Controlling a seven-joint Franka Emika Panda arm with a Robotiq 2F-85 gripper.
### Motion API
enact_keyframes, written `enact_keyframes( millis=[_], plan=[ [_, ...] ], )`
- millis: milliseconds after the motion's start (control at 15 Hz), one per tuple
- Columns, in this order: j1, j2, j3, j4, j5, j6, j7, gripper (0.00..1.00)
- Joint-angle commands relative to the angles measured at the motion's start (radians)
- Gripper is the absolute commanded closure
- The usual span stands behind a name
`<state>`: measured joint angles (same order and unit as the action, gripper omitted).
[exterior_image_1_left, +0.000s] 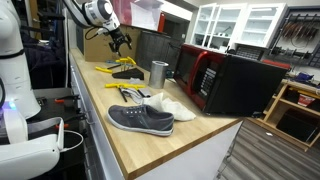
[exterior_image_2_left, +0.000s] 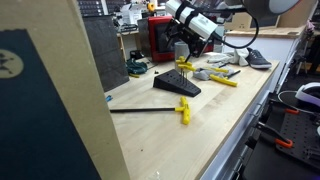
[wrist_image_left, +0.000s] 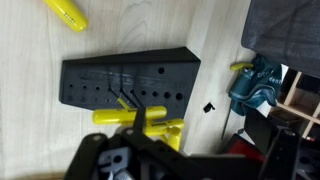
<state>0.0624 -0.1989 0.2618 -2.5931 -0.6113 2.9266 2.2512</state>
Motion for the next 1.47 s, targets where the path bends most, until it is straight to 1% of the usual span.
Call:
enact_keyframes(
  millis=[0, 333, 600, 733, 867, 1133, 1200, 1400],
  plan=[
    [0.017, 0.06, -0.014, -0.024, 0.031, 0.133, -0.038, 0.0],
    [0.05, 0.118, -0.015, -0.03, 0.114, 0.208, -0.187, 0.0],
    [0.077, 0.127, -0.013, -0.047, 0.171, 0.212, -0.271, 0.0],
    [0.075, 0.098, -0.011, -0.059, 0.162, 0.191, -0.281, 0.0],
    [0.056, 0.054, -0.008, -0.069, 0.12, 0.15, -0.266, 0.0],
    [0.021, 0.003, 0.0, -0.074, 0.05, 0.132, -0.262, 0.0],
    [0.014, 0.0, 0.0, -0.073, 0.038, 0.13, -0.264, 0.0],
    [0.024, 0.015, -0.007, -0.077, 0.044, 0.137, -0.276, 0.0]
  ],
)
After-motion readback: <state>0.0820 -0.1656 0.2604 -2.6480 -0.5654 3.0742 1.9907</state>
